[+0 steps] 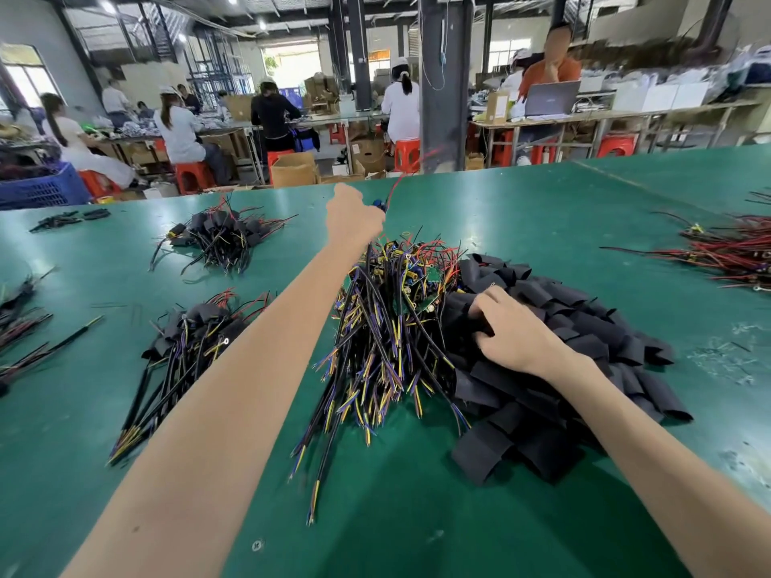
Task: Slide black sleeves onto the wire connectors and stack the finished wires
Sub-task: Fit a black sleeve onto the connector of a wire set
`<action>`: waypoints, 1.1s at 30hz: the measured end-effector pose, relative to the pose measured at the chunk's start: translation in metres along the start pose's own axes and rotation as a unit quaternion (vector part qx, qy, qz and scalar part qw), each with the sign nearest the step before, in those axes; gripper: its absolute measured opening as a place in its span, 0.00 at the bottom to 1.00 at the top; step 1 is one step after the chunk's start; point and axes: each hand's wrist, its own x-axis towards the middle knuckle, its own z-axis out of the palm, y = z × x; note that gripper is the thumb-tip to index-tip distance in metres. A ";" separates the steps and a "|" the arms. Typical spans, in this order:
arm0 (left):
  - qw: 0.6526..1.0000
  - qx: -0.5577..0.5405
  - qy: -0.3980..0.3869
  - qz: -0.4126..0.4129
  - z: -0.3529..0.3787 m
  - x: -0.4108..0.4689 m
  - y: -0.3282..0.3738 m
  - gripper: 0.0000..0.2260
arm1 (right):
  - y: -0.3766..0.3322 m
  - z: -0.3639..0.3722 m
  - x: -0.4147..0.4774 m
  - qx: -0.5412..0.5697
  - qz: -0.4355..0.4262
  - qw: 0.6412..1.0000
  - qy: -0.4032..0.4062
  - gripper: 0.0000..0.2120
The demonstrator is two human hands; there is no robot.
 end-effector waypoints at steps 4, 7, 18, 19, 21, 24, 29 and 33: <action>0.989 -0.147 0.002 -0.028 -0.010 0.003 0.013 0.10 | -0.002 -0.001 0.000 0.030 -0.004 1.000 -0.001 0.10; 0.972 -0.223 -0.052 -0.052 -0.019 0.005 0.022 0.09 | -0.002 0.000 0.001 0.038 -0.005 0.999 0.000 0.10; 0.887 -0.458 0.058 -0.014 -0.028 -0.019 0.034 0.07 | -0.003 0.005 0.002 0.047 0.018 0.999 -0.001 0.16; 0.870 -0.486 0.081 0.013 -0.031 -0.020 0.037 0.08 | -0.003 0.006 0.002 0.049 0.023 0.999 0.006 0.15; 0.824 -0.554 0.105 0.051 -0.044 -0.028 0.049 0.08 | -0.003 0.006 0.002 0.045 0.032 0.998 0.015 0.13; 0.812 -0.554 0.143 0.112 -0.070 -0.033 0.065 0.08 | -0.002 0.005 0.001 0.036 0.042 0.998 0.021 0.14; 0.911 -0.172 0.208 0.312 -0.109 -0.047 0.069 0.11 | -0.005 0.000 0.001 -0.084 0.042 0.995 0.038 0.12; 0.910 0.148 0.190 0.337 -0.105 -0.075 0.027 0.15 | -0.008 -0.001 0.000 -0.165 0.050 0.984 0.038 0.14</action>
